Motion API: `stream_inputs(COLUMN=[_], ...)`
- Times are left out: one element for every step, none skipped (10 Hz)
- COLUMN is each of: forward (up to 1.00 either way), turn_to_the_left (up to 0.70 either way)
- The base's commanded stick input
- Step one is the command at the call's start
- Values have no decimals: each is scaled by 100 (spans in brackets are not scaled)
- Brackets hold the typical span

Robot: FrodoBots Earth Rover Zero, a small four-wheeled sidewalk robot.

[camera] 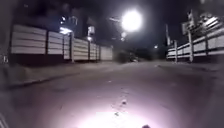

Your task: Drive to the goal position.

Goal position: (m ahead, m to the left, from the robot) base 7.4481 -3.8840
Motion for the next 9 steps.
stream_inputs(forward=[70, 70, 70, 70, 70, 70, 70, 70, 70], turn_to_the_left=[0, 0, 0, 0, 0, 0, 0, 0, 0])
